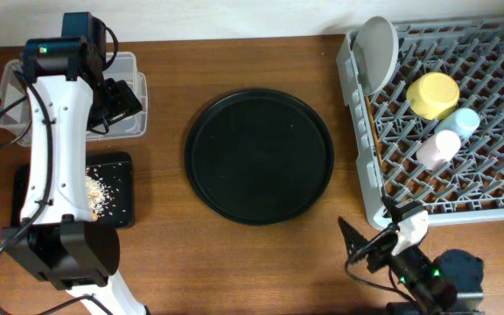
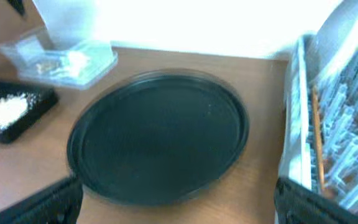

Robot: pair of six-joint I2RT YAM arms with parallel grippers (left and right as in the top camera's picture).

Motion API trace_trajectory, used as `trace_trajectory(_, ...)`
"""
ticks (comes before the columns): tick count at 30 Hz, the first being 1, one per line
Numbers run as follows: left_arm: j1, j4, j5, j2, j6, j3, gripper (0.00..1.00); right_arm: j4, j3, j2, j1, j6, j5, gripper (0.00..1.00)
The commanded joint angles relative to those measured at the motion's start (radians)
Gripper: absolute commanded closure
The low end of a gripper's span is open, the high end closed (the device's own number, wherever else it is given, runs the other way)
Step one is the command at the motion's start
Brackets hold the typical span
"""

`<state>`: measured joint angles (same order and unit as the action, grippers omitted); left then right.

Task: Sort waste into correct bins and load items into the dishwasher rack
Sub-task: 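Release the plate and withdraw the right gripper to the rack's front edge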

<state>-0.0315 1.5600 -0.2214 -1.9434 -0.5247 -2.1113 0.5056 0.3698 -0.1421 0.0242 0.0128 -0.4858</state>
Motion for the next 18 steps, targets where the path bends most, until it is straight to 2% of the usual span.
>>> trace_trajectory(1,-0.002,0.001,-0.004,-0.003,-0.006,-0.003,0.01,-0.148,-0.136,0.063,-0.006,0.005,-0.007,0.02)
trace_trajectory(8,-0.002,0.001,-0.004,-0.003,-0.006,-0.003,0.01,-0.436,-0.307,0.139,-0.013,0.002,0.029,0.02)
trace_trajectory(18,-0.002,0.001,-0.004,-0.003,-0.006,-0.003,0.01,-0.463,-0.364,0.139,-0.019,-0.153,0.349,0.02)
